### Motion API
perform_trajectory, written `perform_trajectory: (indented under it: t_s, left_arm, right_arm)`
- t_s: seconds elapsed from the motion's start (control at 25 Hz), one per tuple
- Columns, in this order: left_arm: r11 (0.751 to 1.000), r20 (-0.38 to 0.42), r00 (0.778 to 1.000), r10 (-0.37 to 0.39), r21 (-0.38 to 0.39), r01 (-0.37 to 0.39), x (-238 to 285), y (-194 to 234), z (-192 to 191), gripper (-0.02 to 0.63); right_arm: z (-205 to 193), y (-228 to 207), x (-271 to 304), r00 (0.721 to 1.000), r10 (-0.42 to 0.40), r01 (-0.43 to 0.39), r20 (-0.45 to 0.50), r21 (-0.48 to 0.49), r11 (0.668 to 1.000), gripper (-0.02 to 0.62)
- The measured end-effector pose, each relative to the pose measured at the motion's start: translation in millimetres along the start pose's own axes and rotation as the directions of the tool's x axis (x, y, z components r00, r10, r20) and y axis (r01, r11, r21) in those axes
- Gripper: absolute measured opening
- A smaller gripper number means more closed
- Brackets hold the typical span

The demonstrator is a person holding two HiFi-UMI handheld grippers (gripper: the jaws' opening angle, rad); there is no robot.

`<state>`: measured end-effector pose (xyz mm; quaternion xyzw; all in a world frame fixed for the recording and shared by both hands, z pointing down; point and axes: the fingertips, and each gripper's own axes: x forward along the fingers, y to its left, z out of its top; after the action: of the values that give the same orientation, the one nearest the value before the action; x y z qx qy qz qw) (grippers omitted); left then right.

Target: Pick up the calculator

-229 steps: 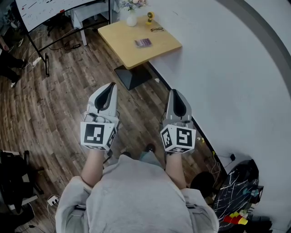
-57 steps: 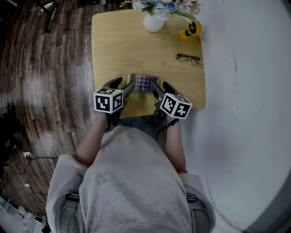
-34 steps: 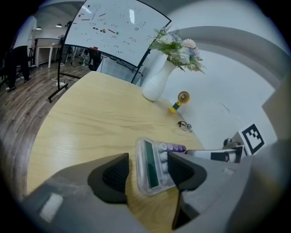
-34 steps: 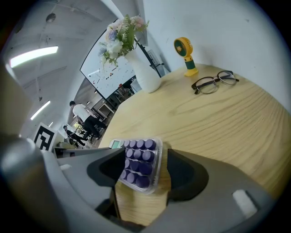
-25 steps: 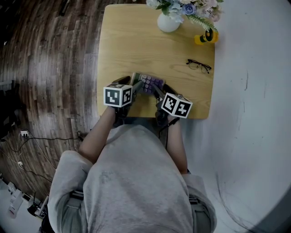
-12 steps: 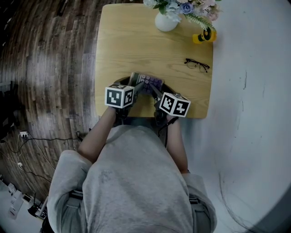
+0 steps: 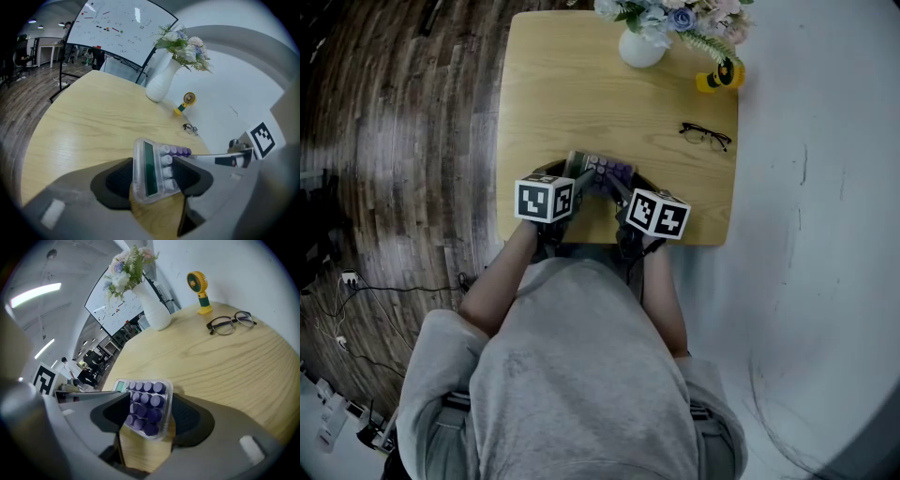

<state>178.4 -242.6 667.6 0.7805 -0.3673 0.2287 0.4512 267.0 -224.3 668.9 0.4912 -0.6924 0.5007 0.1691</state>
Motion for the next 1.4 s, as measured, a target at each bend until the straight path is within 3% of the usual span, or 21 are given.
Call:
perform_trajectory:
  t_s: [0.6,1.4]
  left_arm:
    - [0.999,0.105,0.994,0.008,0.032,-0.012,-29,1,30,0.265]
    - [0.974,0.336,0.941,-0.031,0.222,-0.047,-121,-10,113,0.265]
  right_arm:
    - [45,39,-11,0.985,-0.013,0.043,0.171,-0.169,0.985,0.259]
    - [109,136,-53,0.903,0.071,0.075,0.424,-0.317,0.945,0.261]
